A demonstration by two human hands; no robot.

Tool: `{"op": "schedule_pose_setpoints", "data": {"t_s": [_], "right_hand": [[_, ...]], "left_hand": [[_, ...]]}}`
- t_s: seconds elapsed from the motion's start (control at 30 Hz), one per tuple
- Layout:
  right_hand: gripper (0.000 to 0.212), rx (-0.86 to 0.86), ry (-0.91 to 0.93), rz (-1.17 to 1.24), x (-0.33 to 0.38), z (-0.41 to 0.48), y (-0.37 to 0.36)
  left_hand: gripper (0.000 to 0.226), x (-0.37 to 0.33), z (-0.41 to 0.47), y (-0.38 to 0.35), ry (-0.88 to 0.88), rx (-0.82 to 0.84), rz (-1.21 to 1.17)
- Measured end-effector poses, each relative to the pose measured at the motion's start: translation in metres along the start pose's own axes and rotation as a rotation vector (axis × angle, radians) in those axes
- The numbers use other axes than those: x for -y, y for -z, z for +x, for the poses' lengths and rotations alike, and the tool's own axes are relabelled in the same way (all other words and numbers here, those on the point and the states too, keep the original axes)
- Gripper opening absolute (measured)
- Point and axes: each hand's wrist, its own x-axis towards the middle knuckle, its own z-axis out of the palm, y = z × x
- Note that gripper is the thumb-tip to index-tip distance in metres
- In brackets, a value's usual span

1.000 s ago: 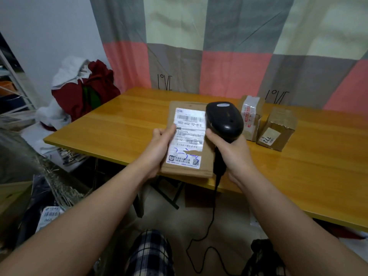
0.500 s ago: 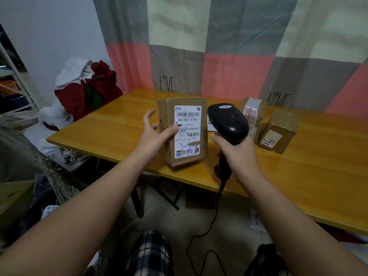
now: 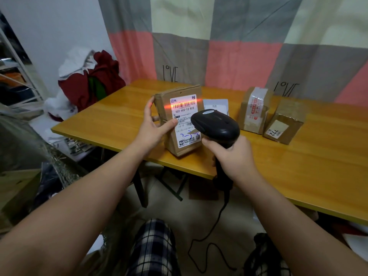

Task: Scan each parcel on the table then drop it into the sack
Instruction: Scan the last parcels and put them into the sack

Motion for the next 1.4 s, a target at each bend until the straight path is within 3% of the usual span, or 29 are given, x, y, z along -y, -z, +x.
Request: {"op": "schedule_pose_setpoints", "data": {"t_s": [0.4, 0.5, 0.63, 0.73, 0.8, 0.9, 0.97, 1.07, 1.23, 1.4], "right_hand": [[0.012, 0.083, 0.026, 0.033, 0.001, -0.004, -0.004], [0.016, 0.161, 0.040, 0.069, 0.004, -0.009, -0.017], [0.012, 0.323, 0.059, 0.111, 0.016, -0.021, -0.061], [0.019, 0.496, 0.101, 0.129, 0.025, -0.033, -0.112], [0.019, 0.595, 0.128, 0.119, 0.032, -0.044, -0.147], [0.031, 0.710, 0.129, 0.107, 0.040, -0.064, -0.199], [0.037, 0.784, 0.111, 0.077, 0.046, -0.076, -0.229], [0.029, 0.801, 0.159, 0.037, 0.051, -0.090, -0.263], [0.027, 0.824, 0.182, -0.037, 0.050, -0.103, -0.296], [0.018, 0.850, 0.166, -0.107, 0.042, -0.103, -0.311]], "left_hand": [[0.090, -0.001, -0.011, 0.004, -0.038, -0.049, -0.053], [0.094, 0.001, -0.039, 0.022, -0.037, -0.155, -0.099], [0.114, 0.012, -0.100, 0.069, 0.015, -0.330, -0.017], [0.100, 0.020, -0.145, 0.115, 0.060, -0.520, 0.040], [0.105, 0.026, -0.175, 0.151, 0.114, -0.650, 0.100], [0.117, 0.033, -0.218, 0.201, 0.181, -0.811, 0.302], [0.109, 0.033, -0.241, 0.230, 0.195, -0.892, 0.550], [0.097, 0.032, -0.269, 0.270, 0.303, -0.957, 0.948], [0.090, 0.036, -0.299, 0.314, 0.632, -0.852, 1.370], [0.091, 0.042, -0.275, 0.330, 0.577, -0.759, 1.498]]}}
